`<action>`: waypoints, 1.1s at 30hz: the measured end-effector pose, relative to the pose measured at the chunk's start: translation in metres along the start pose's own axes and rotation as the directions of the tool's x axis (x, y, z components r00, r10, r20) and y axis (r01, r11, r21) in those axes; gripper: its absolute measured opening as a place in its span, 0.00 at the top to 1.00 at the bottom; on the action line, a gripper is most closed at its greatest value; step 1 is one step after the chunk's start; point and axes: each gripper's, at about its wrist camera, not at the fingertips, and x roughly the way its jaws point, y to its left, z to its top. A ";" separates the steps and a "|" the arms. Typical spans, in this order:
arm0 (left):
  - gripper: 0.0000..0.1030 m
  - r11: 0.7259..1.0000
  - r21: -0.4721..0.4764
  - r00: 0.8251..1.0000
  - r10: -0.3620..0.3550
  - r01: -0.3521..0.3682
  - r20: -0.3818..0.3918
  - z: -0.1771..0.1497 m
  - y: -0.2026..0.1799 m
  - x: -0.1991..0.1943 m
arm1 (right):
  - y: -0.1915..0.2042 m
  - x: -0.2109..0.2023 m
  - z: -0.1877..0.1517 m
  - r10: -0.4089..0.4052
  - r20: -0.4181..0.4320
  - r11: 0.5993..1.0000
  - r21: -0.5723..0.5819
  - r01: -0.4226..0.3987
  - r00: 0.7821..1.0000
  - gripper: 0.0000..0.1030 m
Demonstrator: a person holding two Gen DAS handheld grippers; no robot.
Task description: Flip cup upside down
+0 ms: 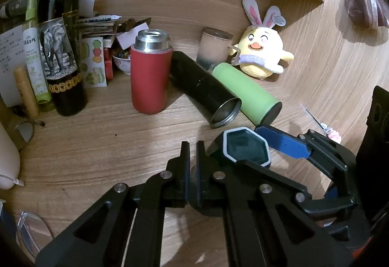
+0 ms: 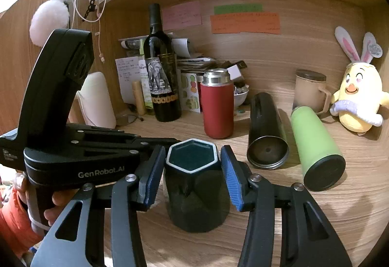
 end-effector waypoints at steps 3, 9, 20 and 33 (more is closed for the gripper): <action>0.98 0.999 0.011 0.999 0.046 -0.046 0.018 -0.002 -0.003 -0.006 | 0.000 -0.004 0.000 0.010 -0.012 1.000 0.006 -0.010 1.000 0.57; 0.96 0.995 0.015 0.992 0.095 -0.097 0.078 -0.005 -0.010 -0.034 | -0.002 -0.023 0.002 0.011 -0.007 1.000 0.012 -0.011 1.000 0.57; 0.66 0.977 0.047 0.951 0.190 -0.207 0.244 -0.019 -0.050 -0.095 | -0.012 -0.089 0.007 -0.089 0.100 0.996 0.032 0.086 0.991 0.30; 0.01 0.956 0.007 0.884 0.268 -0.293 0.383 -0.046 -0.085 -0.153 | -0.019 -0.163 0.003 -0.181 0.204 0.983 0.079 0.168 0.962 0.00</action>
